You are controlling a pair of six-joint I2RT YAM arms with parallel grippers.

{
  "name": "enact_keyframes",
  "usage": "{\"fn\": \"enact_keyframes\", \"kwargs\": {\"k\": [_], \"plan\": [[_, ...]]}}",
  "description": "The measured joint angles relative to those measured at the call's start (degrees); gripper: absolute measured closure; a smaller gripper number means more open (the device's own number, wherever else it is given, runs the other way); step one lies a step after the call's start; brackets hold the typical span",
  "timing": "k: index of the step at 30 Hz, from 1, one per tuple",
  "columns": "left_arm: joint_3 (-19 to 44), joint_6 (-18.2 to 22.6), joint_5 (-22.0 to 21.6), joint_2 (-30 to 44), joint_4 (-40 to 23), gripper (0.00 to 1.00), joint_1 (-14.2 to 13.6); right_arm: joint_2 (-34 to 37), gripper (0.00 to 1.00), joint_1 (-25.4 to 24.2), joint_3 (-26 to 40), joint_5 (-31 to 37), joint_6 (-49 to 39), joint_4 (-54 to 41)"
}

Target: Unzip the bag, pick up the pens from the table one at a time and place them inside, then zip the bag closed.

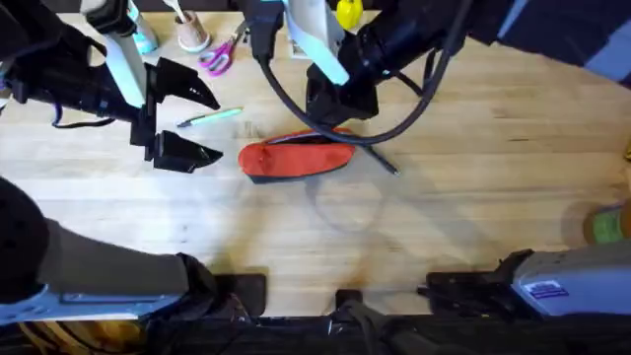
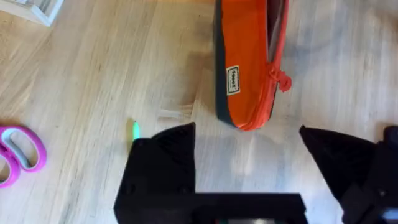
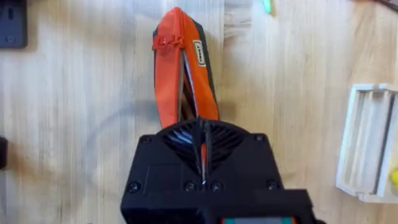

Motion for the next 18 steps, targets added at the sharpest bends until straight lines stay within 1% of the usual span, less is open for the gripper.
{"fn": "enact_keyframes", "kwargs": {"k": [11,18], "plan": [[0.0,0.0,0.0,0.0,0.0,0.006,0.0,8.6,0.968,2.1,0.0,-2.2,0.0,0.0],[0.0,0.0,0.0,0.0,0.0,0.006,0.0,10.1,0.967,2.1,0.0,-2.6,0.0,0.7]]}}
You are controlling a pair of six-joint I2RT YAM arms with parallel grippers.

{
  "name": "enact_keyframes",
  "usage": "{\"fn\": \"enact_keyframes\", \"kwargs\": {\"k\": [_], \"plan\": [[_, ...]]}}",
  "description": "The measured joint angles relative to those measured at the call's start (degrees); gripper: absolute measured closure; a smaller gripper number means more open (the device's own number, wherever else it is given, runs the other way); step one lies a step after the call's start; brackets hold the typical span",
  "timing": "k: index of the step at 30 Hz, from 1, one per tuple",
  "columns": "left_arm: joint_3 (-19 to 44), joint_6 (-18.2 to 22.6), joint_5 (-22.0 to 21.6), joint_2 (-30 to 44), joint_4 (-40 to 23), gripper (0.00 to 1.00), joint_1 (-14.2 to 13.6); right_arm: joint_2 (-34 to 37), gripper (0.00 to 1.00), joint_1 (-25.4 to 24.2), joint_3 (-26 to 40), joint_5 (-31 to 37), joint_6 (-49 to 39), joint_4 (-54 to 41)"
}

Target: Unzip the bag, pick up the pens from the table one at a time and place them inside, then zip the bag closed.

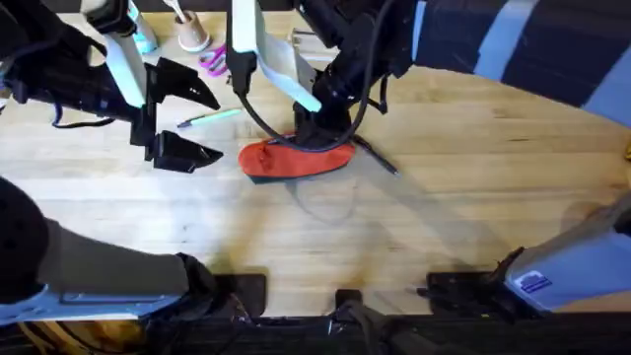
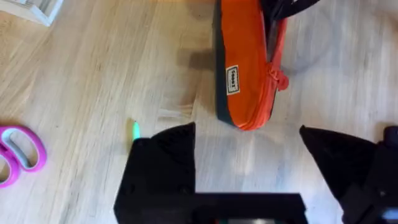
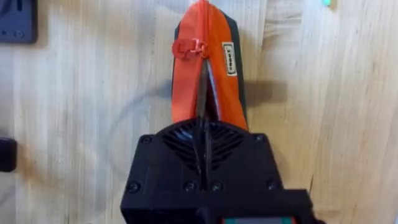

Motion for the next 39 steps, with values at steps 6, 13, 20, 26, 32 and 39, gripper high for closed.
{"fn": "enact_keyframes", "kwargs": {"k": [6,13,20,26,32,39], "plan": [[0.0,0.0,0.0,0.0,0.0,0.006,0.0,2.5,0.968,0.0,0.1,-0.3,0.0,1.4],[0.0,0.0,0.0,0.0,0.0,0.007,0.0,6.2,0.968,0.0,0.1,-0.4,0.0,2.3],[0.0,0.0,0.0,0.0,0.0,0.007,0.0,7.4,0.530,0.0,0.2,-0.4,-0.1,2.6],[0.0,0.0,0.0,0.0,-0.6,0.007,0.0,7.4,0.008,0.0,0.2,-0.7,0.1,2.3],[0.0,0.0,0.0,0.0,-0.8,0.007,0.0,7.4,0.008,0.0,0.2,0.0,0.1,2.5],[0.0,0.0,0.0,0.0,-0.8,0.008,0.0,7.4,0.007,0.6,0.3,3.4,1.2,2.7]]}}
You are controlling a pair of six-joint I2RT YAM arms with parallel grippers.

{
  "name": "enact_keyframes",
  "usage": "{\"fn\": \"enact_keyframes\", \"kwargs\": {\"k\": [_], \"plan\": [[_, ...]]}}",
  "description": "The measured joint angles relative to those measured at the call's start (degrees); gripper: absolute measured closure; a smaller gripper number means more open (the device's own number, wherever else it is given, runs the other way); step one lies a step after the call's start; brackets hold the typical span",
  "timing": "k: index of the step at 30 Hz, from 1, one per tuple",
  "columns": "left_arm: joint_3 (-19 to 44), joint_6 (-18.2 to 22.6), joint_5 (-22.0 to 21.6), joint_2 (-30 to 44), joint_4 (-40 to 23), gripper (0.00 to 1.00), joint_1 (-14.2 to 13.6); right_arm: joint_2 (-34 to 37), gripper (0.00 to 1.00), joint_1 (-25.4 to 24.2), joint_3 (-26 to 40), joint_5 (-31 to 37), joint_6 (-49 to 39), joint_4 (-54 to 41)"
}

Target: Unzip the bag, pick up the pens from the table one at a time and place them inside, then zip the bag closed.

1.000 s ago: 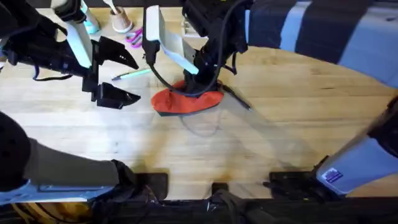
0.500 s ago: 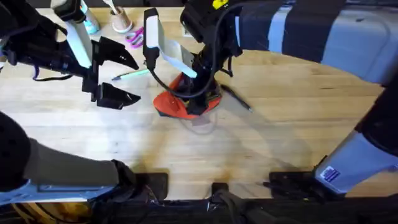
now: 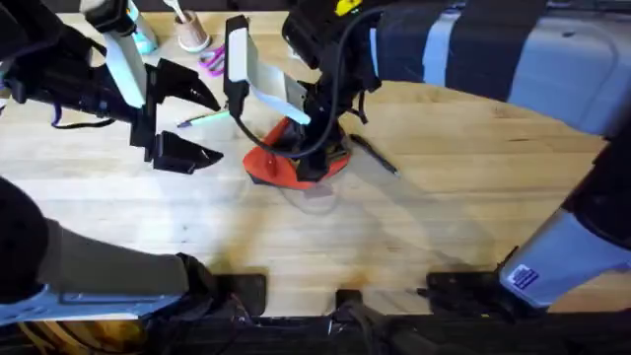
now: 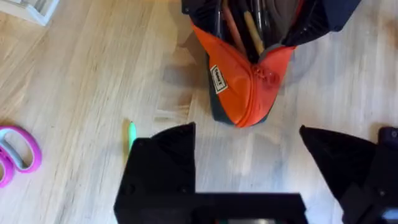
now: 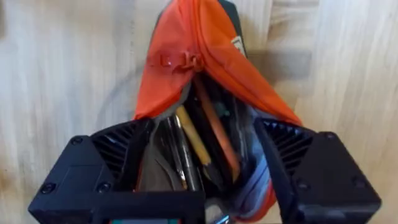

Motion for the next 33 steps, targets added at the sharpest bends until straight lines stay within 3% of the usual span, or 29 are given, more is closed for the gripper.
{"fn": "enact_keyframes", "kwargs": {"k": [7,15,21,27,33], "plan": [[0.0,0.0,0.0,0.0,0.0,0.007,0.0,-4.1,0.007,0.9,3.4,12.9,8.8,-6.3],[0.0,0.0,0.0,0.0,0.0,0.007,0.0,-16.6,0.007,-5.0,5.3,19.3,16.8,-9.9],[0.0,0.0,0.0,0.0,0.0,0.007,0.0,-20.6,0.007,-10.9,5.3,19.5,21.9,-14.7],[0.0,0.0,0.0,0.0,0.0,0.007,0.0,-22.0,0.008,-17.2,4.6,13.0,23.6,-16.2],[0.0,0.0,0.0,0.0,0.0,0.007,0.0,-23.5,0.008,-20.8,-1.9,8.5,24.5,-15.0]]}}
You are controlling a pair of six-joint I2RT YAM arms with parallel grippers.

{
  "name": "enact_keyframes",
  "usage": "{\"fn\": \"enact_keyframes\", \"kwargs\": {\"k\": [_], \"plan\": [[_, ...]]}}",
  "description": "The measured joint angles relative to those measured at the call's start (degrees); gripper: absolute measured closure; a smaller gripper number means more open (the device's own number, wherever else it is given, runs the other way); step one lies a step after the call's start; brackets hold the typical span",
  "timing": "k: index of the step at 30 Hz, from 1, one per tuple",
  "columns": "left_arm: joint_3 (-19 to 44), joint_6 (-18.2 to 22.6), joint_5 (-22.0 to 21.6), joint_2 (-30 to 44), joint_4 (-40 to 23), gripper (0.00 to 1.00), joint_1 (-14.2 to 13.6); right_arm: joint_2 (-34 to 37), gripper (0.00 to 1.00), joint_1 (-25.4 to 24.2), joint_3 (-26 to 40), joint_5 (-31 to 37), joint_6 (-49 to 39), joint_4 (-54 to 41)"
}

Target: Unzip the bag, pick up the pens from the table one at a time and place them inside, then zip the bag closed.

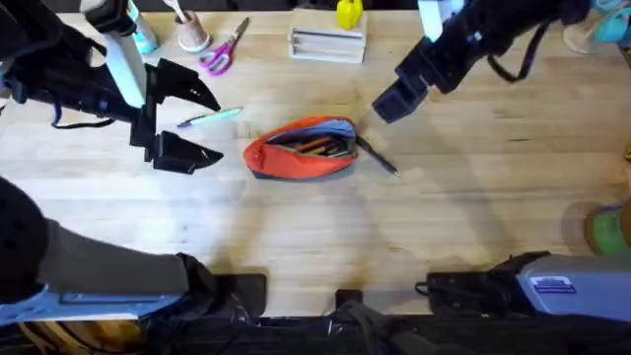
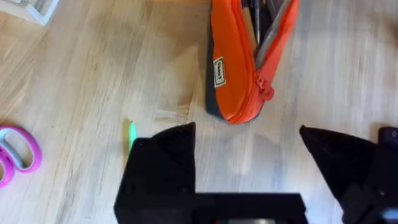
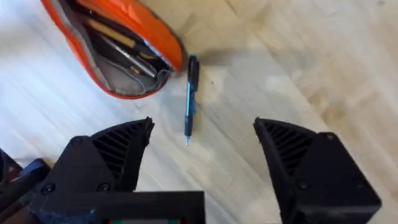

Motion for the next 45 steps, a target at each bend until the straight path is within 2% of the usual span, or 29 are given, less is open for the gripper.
{"fn": "enact_keyframes", "kwargs": {"k": [9,16,21,33,45], "plan": [[0.0,0.0,0.0,0.0,0.0,0.007,0.0,0.0,0.008,0.0,-12.6,-1.6,0.3,7.1],[0.0,0.0,0.0,0.0,0.0,0.007,0.0,0.0,0.008,0.2,-22.4,-1.4,1.1,18.0],[0.0,0.0,0.0,0.0,0.2,0.007,0.0,0.0,0.008,1.4,-27.0,-0.2,1.8,21.1],[0.0,0.0,0.0,0.0,0.3,0.007,0.0,5.7,0.007,5.4,-28.1,5.5,1.2,23.3],[0.0,0.0,0.0,0.0,0.2,0.007,0.0,7.3,0.008,5.8,-26.7,6.7,1.2,22.2]]}}
